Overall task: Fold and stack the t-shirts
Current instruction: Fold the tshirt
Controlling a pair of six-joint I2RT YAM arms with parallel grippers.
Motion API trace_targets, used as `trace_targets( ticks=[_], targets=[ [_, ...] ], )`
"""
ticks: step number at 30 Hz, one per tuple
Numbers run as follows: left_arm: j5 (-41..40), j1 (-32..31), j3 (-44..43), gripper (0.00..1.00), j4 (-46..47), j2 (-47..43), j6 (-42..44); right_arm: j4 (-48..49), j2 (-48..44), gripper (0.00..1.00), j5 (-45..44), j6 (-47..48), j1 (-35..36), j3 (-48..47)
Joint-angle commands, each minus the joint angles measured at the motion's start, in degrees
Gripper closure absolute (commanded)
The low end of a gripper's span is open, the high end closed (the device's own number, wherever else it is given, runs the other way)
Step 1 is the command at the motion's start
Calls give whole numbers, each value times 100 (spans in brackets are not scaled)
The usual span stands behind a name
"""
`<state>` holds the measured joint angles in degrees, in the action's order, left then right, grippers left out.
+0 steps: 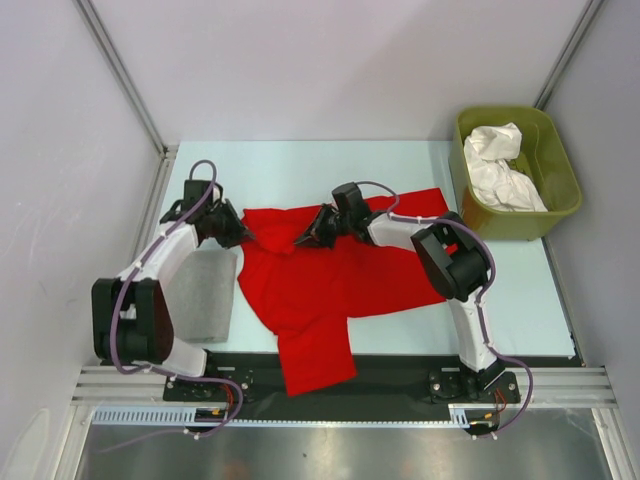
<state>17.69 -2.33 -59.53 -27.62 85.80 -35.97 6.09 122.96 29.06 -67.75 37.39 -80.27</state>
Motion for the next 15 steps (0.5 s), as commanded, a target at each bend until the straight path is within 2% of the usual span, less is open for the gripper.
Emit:
trace_targets(
  ticks=[1,8,15],
  targets=[
    [225,39,458,100,-7,-554,-50,-405,34,100,1250,542,-126,-137],
    [402,-154,1205,99,-33,-1178,-314,-1012,-70,100,1979,1386,-337,-85],
    [393,-470,1619,100,-51,-1390,-516,-1558,27,100,2543,2090,-715,-235]
  ],
)
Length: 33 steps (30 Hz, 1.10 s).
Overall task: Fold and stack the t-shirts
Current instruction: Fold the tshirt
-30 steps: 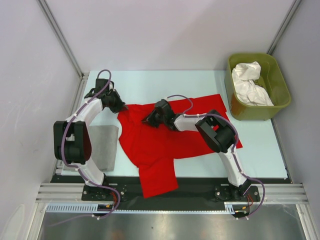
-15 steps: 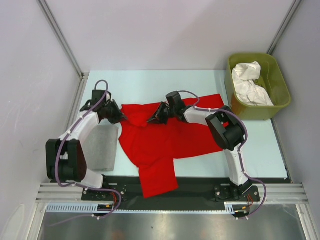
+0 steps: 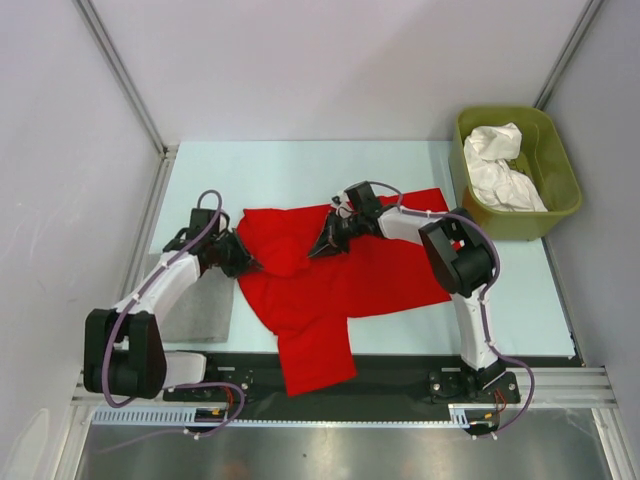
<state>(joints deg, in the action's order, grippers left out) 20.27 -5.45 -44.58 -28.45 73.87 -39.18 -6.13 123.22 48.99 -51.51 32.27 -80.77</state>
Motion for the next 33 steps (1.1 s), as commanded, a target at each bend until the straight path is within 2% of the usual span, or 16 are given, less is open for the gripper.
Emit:
trace_targets(
  ticks=[1,11,33],
  targets=[
    [135,-262,160,100,41,-188,-222,-484,9,100,567,614,-247,-193],
    [-58,-430,300,100,85,-65,-415,-1592,527,100,849,1599,-371,-870],
    [73,-580,485,100,59,471,-239,-2217,782,98,506,2048,-485,-1107]
  ],
)
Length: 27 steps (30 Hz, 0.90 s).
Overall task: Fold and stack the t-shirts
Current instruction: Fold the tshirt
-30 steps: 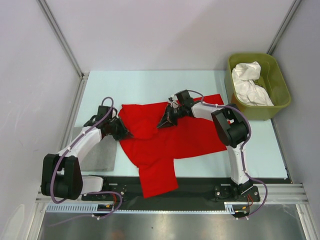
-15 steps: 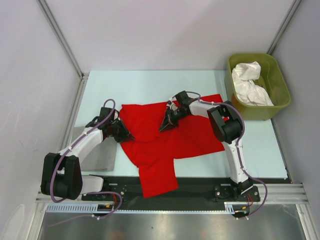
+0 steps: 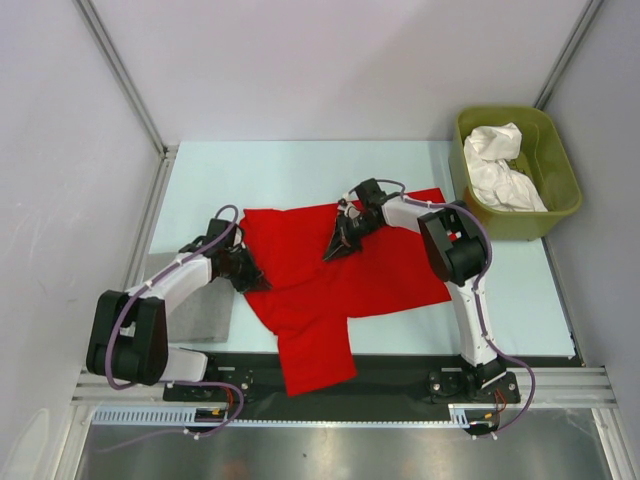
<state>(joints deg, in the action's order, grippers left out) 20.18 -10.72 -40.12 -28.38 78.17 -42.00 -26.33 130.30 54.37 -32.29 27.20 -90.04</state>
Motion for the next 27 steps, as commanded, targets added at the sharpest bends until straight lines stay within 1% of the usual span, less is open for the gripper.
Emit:
trace_targets(
  ticks=[1,6,8,9,10,11,12,13,14,15,16,17,18,21,22,24,25,26,27],
  targets=[
    [82,-53,48,100,52,49,51,-197,92,98,-32,118,31,-181],
    [56,-53,48,100,-105,-38,279,-285,145,96,-84,197,57,-163],
    [-154,-53,-4,85,-264,-300,498,-390,110,95,-207,337,22,-189],
    [-242,-36,-48,77,-369,-416,595,-591,92,89,-260,433,13,-233],
    [-452,-35,-188,60,-570,-547,718,-715,49,85,-391,513,-4,-268],
    [-550,-9,-294,53,-668,-696,963,-855,-56,80,-470,592,-56,-321],
    [-690,52,-408,48,-834,-933,1087,-1135,-136,71,-558,784,-83,-469],
    [-796,105,-635,38,-870,-1040,1210,-1268,-206,68,-742,847,-109,-523],
    [-910,175,-759,34,-906,-1102,1412,-1374,-372,65,-822,908,-171,-584],
    [-928,341,-882,32,-915,-1128,1483,-1532,-461,60,-901,970,-206,-663],
    [-937,421,-1145,29,-880,-1050,1554,-1594,-549,59,-1050,988,-250,-690],
    [-972,491,-1269,29,-810,-971,1694,-1621,-671,58,-1129,997,-303,-690],
    [-981,623,-1401,29,-679,-814,1756,-1621,-873,55,-1209,1006,-381,-664],
    [-937,825,-2042,30,-415,20,2046,-1621,-1146,52,-1367,1067,-548,-594],
    [-981,861,-2418,30,-388,527,2142,-1621,-1191,52,-1428,1102,-593,-533],
    [-1077,948,-2868,30,-361,1049,2494,-1621,-1244,51,-1508,1146,-724,-497],
    [-1095,966,-3305,30,-370,1356,2617,-1604,-1270,51,-1508,1155,-760,-497],
    [-1122,1001,-3536,30,-396,1846,2800,-1569,-1279,51,-1500,1164,-786,-488],
    [-1105,1054,-3747,30,-431,2103,2872,-1534,-1288,51,-1491,1164,-813,-523]
  ],
)
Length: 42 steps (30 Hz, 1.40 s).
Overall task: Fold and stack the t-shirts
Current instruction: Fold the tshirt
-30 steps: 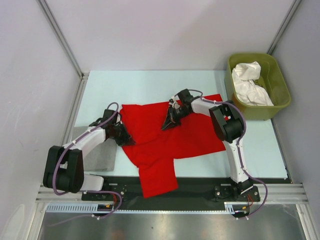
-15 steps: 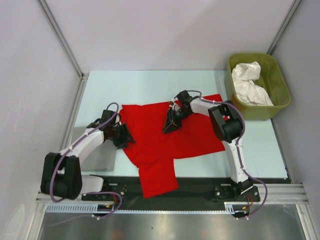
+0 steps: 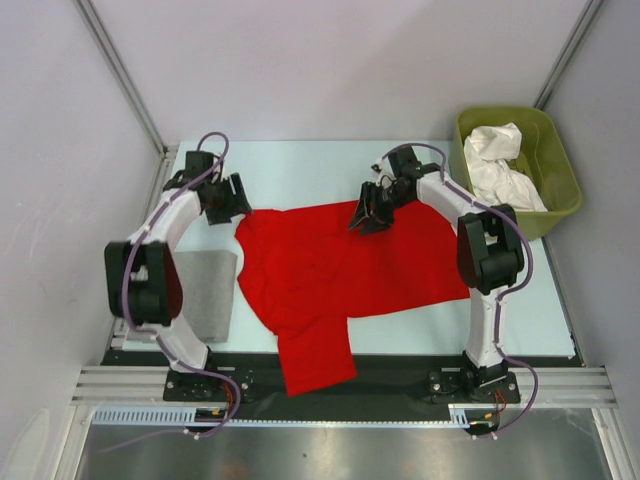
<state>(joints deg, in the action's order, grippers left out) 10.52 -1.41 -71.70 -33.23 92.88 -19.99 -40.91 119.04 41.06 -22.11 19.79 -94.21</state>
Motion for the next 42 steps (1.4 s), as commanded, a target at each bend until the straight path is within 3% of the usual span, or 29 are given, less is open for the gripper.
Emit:
trace_targets(
  ticks=[1,7,12,15,21,27,32,35,42],
  targets=[
    [-25,123,-956,30,54,852,741,-67,-153,51,-142,154,-133,-132],
    [450,308,-2214,34,-130,2251,953,48,-48,51,42,49,-326,-352],
    [573,308,-2348,35,-289,2533,970,83,57,51,-141,84,-458,-528],
    [679,308,-2270,36,-377,2674,1041,196,198,51,-580,-82,-520,-703],
    [943,308,-2058,39,-377,2735,1032,311,532,58,-2537,-540,-634,-1186],
    [864,369,-2058,62,-526,2885,979,145,1041,60,-3936,-435,-705,-1977],
    [1039,527,-2049,82,-544,2911,856,-40,1376,62,-4334,-241,-942,-2426],
    [856,580,-2076,100,-544,2859,839,-119,1516,62,-4579,-75,-1082,-2575],
    [477,695,-2173,100,-491,2604,655,-234,1560,66,-5045,145,-1232,-2629]
  ],
)
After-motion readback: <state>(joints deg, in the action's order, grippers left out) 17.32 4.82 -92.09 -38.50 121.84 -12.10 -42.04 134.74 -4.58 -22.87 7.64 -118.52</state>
